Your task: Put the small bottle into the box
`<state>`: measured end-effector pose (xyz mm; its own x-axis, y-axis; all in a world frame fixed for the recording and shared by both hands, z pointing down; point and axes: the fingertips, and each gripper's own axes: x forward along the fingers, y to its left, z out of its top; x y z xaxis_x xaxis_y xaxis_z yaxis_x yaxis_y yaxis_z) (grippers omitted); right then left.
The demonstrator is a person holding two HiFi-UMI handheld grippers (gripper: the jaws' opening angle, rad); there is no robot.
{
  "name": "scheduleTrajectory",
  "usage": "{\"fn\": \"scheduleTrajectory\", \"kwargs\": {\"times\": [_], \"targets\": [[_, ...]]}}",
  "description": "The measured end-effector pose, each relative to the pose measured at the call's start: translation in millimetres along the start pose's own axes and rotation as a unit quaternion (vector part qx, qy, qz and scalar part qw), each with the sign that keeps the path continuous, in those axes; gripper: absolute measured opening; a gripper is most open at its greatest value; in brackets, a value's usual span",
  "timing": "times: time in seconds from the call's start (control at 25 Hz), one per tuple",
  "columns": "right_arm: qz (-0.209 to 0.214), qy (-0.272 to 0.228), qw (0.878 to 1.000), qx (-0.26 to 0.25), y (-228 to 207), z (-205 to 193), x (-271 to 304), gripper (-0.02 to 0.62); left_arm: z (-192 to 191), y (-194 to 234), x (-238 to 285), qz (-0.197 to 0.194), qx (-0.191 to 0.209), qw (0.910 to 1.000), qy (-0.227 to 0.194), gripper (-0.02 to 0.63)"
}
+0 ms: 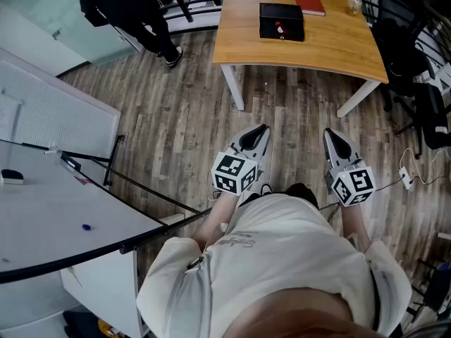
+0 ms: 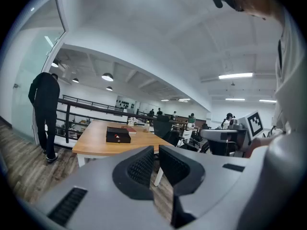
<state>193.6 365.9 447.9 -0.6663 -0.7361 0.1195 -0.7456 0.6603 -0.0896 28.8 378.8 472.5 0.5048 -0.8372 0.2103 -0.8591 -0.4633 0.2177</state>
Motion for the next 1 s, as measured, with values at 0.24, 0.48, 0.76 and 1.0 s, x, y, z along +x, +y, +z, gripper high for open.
{"fn": "scheduleTrajectory", "kwargs": {"times": [0.24, 0.48, 0.76, 1.0], "targets": [[-0.022, 0.002, 1.000, -0.005, -7.0, -4.2, -5.4, -0.006, -4.5, -6.6, 7.1, -0.022, -0.005, 0.9997, 0.011, 0.041], [-0.043, -0.004, 0.999, 0.002, -10.3, -1.9, -3.5, -0.006, -7.5, -1.5, 9.8, -0.032, -0.018, 0.9993, 0.010, 0.041], [-0.067, 0.011, 0.998, -0.004, -14.9, 2.6, -15.6, -0.006, -13.8, 2.6, 24.4, -0.048, -0.051, 0.9974, 0.017, 0.041], [-0.067, 0.048, 0.996, 0.024, -9.0, -28.2, -14.7, -0.006, -17.0, -2.4, 32.1, -0.063, -0.062, 0.9959, 0.020, 0.041]]}}
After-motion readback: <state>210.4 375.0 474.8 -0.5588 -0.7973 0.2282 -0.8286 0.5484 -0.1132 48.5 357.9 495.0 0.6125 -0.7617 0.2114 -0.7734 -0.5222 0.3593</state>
